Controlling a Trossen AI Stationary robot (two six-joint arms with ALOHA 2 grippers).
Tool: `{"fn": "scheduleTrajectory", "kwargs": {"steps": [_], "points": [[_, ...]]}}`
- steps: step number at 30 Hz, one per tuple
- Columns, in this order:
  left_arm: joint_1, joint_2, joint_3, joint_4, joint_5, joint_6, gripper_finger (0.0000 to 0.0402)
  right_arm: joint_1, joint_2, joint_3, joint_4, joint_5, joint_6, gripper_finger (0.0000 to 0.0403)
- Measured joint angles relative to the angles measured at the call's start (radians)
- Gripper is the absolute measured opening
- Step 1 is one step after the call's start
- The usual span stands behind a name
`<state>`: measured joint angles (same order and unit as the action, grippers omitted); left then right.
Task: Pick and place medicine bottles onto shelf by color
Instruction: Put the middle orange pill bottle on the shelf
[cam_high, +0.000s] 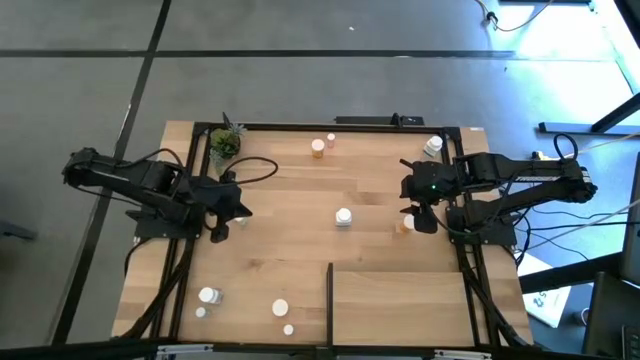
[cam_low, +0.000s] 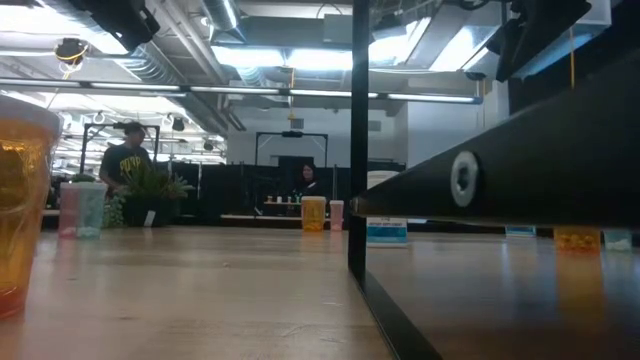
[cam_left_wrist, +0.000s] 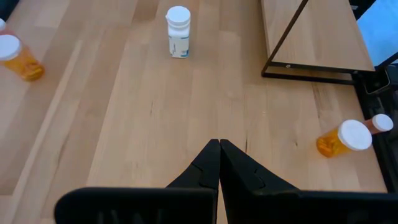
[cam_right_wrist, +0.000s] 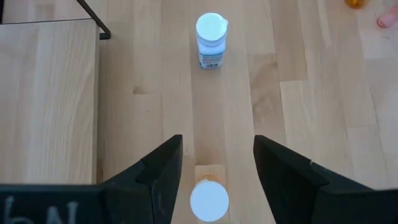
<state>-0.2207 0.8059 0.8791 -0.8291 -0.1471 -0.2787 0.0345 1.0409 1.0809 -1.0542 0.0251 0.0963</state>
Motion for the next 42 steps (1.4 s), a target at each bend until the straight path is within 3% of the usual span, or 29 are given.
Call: {"fn": "scheduleTrajectory", "kwargs": {"steps": [12,23,35,42], "points": [[0.0,0.0,0.0,0.0,0.0,0.0,0.0,0.0,0.0,0.0,-0.006,0.0,0.183,0.0198],[0.0,0.0,0.0,0.0,0.0,-0.001,0.0,0.0,0.0,-0.027,-0.04,-0.015,0.146,0.0201],[0.0,0.0,0.0,0.0,0.0,-0.002,0.0,0.0,0.0,-0.039,-0.051,0.0,0.158,0.0335],[0.0,0.0,0.0,0.0,0.0,-0.001,0.0,0.001,0.021,-0.039,-0.115,0.012,0.239,0.0348]]}}
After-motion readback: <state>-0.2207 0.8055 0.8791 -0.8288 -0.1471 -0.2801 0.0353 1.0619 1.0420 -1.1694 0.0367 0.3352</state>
